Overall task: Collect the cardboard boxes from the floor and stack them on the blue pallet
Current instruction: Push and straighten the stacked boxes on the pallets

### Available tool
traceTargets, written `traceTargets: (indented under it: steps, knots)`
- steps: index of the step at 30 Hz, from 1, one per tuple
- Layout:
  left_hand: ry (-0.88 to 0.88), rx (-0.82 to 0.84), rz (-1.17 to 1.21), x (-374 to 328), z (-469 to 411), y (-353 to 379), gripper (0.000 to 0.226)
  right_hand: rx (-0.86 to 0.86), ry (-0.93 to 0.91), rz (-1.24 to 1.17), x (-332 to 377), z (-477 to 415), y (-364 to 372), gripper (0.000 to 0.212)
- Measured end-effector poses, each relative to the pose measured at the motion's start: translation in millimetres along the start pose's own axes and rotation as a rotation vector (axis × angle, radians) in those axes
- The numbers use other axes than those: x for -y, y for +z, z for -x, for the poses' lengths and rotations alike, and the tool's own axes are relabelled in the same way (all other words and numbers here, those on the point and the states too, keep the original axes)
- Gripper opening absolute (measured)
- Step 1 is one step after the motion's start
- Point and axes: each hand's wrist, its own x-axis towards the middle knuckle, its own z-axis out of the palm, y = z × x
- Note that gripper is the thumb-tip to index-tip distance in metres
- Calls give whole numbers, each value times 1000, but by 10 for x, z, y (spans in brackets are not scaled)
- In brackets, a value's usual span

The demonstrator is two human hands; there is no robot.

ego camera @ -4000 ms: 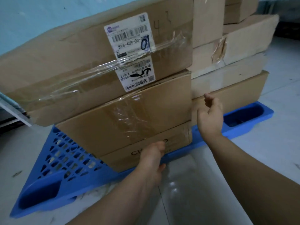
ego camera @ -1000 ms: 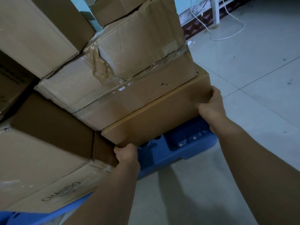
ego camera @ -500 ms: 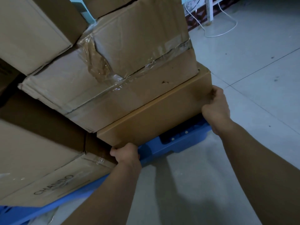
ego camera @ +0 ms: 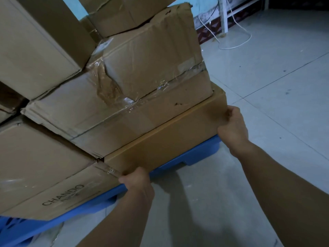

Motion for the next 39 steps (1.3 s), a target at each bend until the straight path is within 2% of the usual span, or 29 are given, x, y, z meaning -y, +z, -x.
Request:
traceTargets:
  steps: [4, 10, 14, 17, 19, 21, 25, 27, 30, 33, 39]
  knots:
    - [-18, -11, 22, -62, 83, -33, 64, 11, 1, 18, -19, 57, 16, 69]
    - [-39, 75, 36, -150, 183, -64, 76, 17, 22, 20, 53, 88, 124, 79]
    - [-121, 158, -8, -265, 265, -108, 59, 30, 62, 35, 231, 86, 161, 83]
    - [-119, 203, -29, -355, 418, -137, 48, -49, -29, 8, 415, 124, 120, 83]
    - [-30, 141, -42, -373, 440, -189, 47, -89, -127, -51, 587, 163, 88, 78]
    - [173, 115, -24, -404, 471, -326, 50, -79, -196, -107, 735, 190, 82, 72]
    - [469, 71, 52, -601, 419, -596, 62, -82, -234, -74, 849, 213, 127, 68]
    - [563, 44, 45, -703, 400, -681, 63, -82, -238, -48, 862, 227, 148, 67]
    - [618, 66, 38, -794, 440, -743, 63, -74, -247, -34, 874, 219, 154, 62]
    - [645, 45, 2, -805, 427, -754, 67, -46, -209, -25, 911, 190, 128, 67]
    - [497, -21, -50, -985, 508, -721, 57, -7, -150, -37, 904, 171, 118, 71]
